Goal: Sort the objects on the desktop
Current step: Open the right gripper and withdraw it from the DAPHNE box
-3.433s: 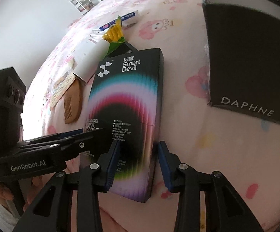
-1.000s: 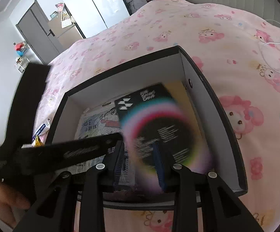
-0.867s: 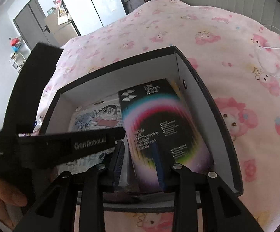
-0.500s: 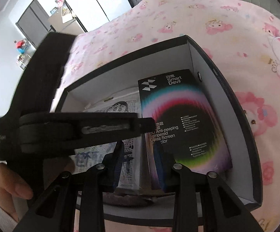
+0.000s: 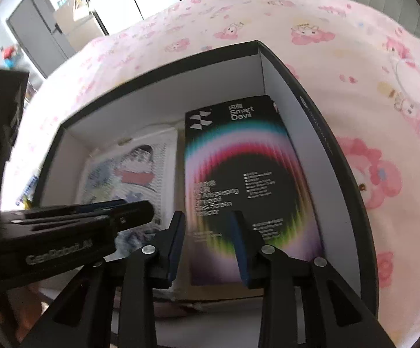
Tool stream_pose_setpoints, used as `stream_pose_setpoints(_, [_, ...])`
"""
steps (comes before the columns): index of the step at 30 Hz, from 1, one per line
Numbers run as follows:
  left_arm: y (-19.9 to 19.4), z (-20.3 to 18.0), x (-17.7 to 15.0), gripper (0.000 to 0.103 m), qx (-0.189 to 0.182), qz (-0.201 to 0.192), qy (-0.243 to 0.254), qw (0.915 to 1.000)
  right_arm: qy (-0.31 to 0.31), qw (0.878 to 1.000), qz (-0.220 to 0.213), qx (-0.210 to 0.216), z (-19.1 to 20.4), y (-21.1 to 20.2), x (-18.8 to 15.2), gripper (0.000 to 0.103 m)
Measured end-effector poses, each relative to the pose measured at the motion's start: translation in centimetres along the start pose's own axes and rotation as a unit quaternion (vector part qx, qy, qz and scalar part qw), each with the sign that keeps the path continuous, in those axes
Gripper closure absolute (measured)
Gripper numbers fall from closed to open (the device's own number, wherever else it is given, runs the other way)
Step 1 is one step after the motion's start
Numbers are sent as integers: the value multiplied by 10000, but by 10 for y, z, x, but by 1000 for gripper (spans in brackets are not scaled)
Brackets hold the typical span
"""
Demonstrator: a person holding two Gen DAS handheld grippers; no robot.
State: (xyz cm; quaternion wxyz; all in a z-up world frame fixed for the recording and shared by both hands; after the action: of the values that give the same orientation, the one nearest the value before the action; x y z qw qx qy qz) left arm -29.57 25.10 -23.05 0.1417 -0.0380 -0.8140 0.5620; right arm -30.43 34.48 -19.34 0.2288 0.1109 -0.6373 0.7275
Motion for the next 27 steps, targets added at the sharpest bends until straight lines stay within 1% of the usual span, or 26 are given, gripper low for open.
stream_pose_setpoints(2, [4,-3,-1,71,-69,58,8,10000,-131,9998,29,-152,0,3,-3,74])
stream_pose_setpoints(3, [7,-5,-1,67,-107,77,0,9999,-166,9997,36,-180,1,4,-3,72])
stream_pose_setpoints(4, [9,-7,-1,65,-129,87,-6,9999,-185,9996,38,-187,1,4,-4,71])
stream_pose_setpoints(5, [11,-8,0,63,-97,78,-6,9999,-201,9996,39,-193,2,4,-5,71])
stream_pose_setpoints(7, [13,-8,2,63,21,67,15,10000,-211,9996,24,-207,2,5,-5,70])
stream_pose_setpoints(9, [14,-7,5,65,207,51,27,9998,-244,9994,8,-237,2,4,-6,70])
stream_pose_setpoints(10, [13,-5,5,68,281,31,3,9996,-265,9993,-2,-256,2,4,-7,70])
stream_pose_setpoints(11, [12,-2,4,75,302,4,-33,9995,-291,9992,-14,-279,3,4,-8,70])
stream_pose_setpoints(13, [9,4,2,77,310,-63,-106,9994,-295,9992,-39,-262,3,2,-8,70])
stream_pose_setpoints(15, [2,8,-3,76,133,-218,-163,9995,-265,9994,-74,-191,3,-1,-9,70])
stream_pose_setpoints(17, [-9,13,-9,76,200,-388,-158,9989,-229,9996,-127,-92,2,-1,-7,70])
stream_pose_setpoints(20, [-39,18,-12,76,303,-792,-84,9964,-254,9994,-229,-20,7,-9,-9,70])
stream_pose_setpoints(22, [-60,21,-14,74,371,-1061,-35,9937,-298,9991,-285,-26,13,-13,-11,70])
stream_pose_setpoints(23, [-70,23,-15,72,405,-1195,-10,9920,-332,9989,-325,-26,17,-18,-13,70])
stream_pose_setpoints(24, [-80,24,-16,69,438,-1329,15,9902,-342,9988,-356,-5,19,-23,-14,70])
stream_pose_setpoints(26, [-102,24,-22,67,532,-1561,101,9863,-334,9984,-443,93,29,-36,-16,70])
stream_pose_setpoints(27, [-107,22,-17,67,590,-1641,151,9846,-360,9979,-519,133,34,-46,-17,70])
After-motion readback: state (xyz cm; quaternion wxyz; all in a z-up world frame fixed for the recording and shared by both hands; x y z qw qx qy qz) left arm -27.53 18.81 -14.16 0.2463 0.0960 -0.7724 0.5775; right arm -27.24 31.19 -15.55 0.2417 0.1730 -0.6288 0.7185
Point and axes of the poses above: each gripper's, at about its wrist camera, not at the fingertips, and y roughly the way its jaws point, z to its left, x to its top, the point moved 8 cm from there along y, roughly the way its jaws point, and after that the axes turned 1 degree about -x, right-handed, at the moved point
